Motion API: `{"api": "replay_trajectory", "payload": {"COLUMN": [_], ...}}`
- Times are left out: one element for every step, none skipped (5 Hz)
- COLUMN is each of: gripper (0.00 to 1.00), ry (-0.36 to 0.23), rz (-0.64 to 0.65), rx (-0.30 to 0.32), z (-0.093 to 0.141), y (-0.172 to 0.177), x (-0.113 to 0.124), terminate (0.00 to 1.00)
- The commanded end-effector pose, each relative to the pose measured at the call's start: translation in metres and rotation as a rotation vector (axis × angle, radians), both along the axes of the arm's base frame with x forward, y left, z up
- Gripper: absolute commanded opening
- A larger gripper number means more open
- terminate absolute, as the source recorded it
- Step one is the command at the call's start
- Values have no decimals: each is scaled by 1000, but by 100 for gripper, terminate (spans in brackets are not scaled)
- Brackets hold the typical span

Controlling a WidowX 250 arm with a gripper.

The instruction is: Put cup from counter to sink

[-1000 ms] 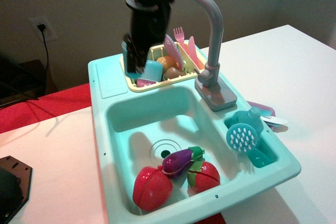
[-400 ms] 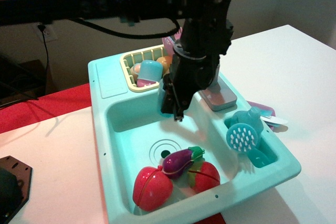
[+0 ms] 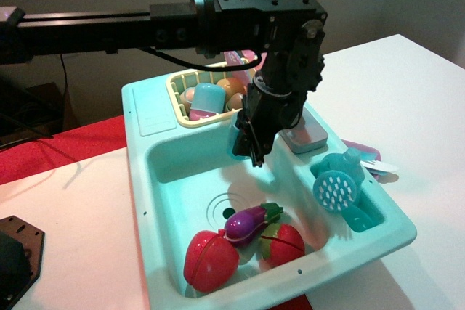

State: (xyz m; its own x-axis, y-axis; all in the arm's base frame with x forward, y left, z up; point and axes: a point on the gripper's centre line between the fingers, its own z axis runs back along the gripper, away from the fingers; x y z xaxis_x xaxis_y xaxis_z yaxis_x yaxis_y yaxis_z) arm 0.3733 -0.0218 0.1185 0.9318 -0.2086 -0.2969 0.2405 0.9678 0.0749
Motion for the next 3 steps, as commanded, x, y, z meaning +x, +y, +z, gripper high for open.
{"api": "replay_trajectory", "payload": {"gripper": [0,0,100], "ry": [-29,-31,-20], "rz": [22,32,39], "rx": [19,16,0], "z": [13,19,30], "y": [4,4,3], "x": [-8,-14,-16], "terminate": [0,0,0]}}
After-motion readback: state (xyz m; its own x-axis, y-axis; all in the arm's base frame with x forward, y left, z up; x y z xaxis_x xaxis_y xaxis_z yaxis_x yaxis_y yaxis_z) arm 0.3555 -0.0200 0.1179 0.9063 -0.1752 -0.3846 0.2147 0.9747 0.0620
